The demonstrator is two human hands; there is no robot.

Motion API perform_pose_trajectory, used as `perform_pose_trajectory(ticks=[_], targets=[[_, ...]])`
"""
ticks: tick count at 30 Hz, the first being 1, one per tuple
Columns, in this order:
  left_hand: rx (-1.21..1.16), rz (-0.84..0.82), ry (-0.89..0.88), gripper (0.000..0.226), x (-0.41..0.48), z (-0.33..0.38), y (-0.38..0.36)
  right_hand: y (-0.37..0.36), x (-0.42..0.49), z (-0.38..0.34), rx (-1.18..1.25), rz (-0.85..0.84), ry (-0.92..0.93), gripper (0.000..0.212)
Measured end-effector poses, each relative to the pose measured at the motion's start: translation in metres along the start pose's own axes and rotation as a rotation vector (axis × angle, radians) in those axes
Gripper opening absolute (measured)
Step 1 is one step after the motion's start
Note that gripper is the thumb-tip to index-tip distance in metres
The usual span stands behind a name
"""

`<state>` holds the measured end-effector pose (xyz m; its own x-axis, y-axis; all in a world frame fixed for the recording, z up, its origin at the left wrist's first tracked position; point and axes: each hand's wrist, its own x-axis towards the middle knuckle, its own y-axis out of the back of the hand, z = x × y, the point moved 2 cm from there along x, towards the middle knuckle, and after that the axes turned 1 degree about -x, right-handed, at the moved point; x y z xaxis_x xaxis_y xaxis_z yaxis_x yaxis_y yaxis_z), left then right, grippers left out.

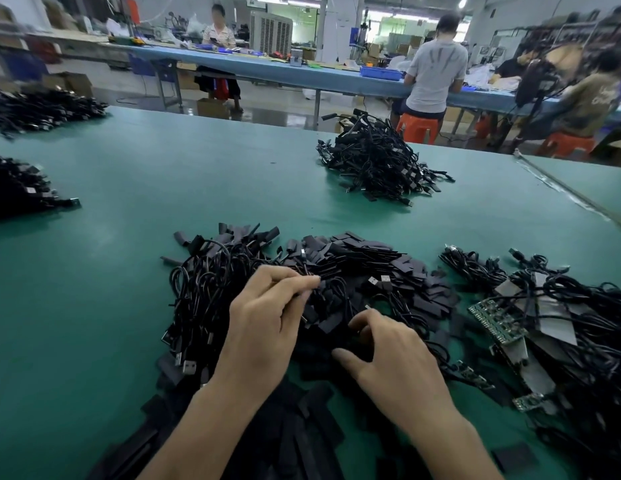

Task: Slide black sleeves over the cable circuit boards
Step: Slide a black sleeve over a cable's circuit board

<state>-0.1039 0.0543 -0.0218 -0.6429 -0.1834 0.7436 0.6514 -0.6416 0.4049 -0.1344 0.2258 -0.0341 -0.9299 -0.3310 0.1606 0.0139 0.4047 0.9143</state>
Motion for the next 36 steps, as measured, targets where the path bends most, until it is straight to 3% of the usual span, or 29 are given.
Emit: perform_pose_trajectory(ticks=[3, 7, 12, 14, 19, 25, 30, 36], targets=[[-0.141, 0.047, 0.095, 0.032, -0.002, 0.001, 0.001, -0.003, -0.001, -0.001, -0.002, -0.024, 0.031, 0.041], [-0.178, 0.101, 0.104, 0.023, -0.005, 0.000, 0.002, -0.008, 0.000, -0.001, 0.148, 0.015, 0.054, 0.031], [-0.271, 0.133, 0.123, 0.015, -0.006, -0.002, 0.001, -0.008, 0.001, 0.003, 0.274, 0.173, 0.050, 0.013], [-0.324, 0.125, 0.128, 0.009, -0.005, -0.002, -0.002, -0.006, 0.000, 0.007, 0.358, 0.258, 0.017, 0.016], [-0.535, -0.011, 0.283, 0.015, -0.009, 0.001, -0.010, -0.005, 0.001, 0.011, 0.551, 0.318, -0.036, 0.027], [-0.433, -0.145, 0.242, 0.018, -0.011, 0.001, -0.015, -0.006, 0.000, 0.009, 0.562, 0.304, 0.004, 0.027], [-0.416, -0.310, 0.284, 0.048, -0.015, -0.003, -0.018, -0.004, 0.000, 0.009, 0.744, 0.383, 0.050, 0.028], [-0.398, -0.396, 0.301, 0.060, -0.016, -0.010, -0.018, -0.005, 0.004, 0.017, 0.895, 0.365, -0.015, 0.027]])
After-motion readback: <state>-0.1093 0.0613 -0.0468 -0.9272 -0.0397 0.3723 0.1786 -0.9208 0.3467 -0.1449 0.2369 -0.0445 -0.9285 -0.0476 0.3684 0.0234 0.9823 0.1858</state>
